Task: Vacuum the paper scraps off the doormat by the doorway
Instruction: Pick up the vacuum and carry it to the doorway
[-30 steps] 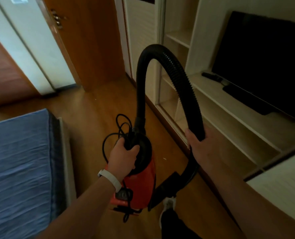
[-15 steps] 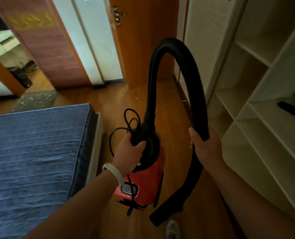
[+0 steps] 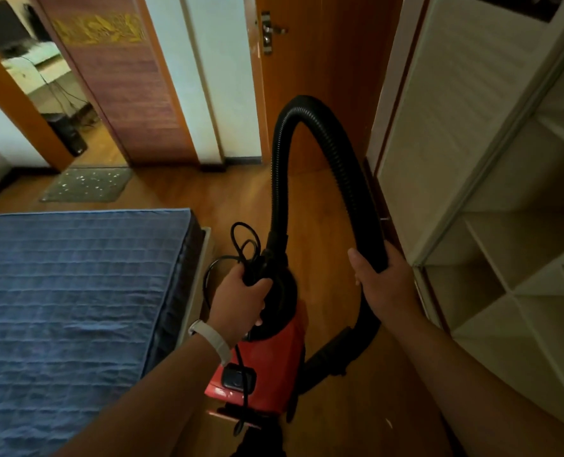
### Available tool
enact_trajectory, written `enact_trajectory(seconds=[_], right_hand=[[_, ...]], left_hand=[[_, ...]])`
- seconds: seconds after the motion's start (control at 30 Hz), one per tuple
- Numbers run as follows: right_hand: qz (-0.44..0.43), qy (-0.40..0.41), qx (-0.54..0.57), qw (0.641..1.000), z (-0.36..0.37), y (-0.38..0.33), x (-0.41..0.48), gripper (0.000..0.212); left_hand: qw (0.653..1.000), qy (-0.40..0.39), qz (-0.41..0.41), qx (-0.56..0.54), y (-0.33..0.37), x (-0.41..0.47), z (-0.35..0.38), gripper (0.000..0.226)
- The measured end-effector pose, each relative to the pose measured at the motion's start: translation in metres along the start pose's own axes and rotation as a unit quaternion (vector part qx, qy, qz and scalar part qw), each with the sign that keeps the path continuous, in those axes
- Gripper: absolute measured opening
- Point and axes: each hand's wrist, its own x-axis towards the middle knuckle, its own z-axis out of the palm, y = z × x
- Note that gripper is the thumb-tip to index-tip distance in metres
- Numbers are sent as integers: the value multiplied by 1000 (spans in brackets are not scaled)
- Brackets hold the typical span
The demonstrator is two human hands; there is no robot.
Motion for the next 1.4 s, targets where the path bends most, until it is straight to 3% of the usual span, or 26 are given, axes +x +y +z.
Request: enact_trajectory(seconds=[0.17,0.57,1.0,1.4], right_hand=[[18,10,-8,1000,59,-13,74,27],[-1,9,-21,1000,168,-64,222,25],[-26,-94,-8,995,278,-51,447,18],[-26,-208,-16,978,333,-71,642,23]], left_hand=[[999,-27,4,-29,10,97,-30,24],[998,-10,30,-57,59,271,-106,17],[994,94,-30,-42,82,466,-111,9],[978,200,-45,-35,139,634,-125,10]])
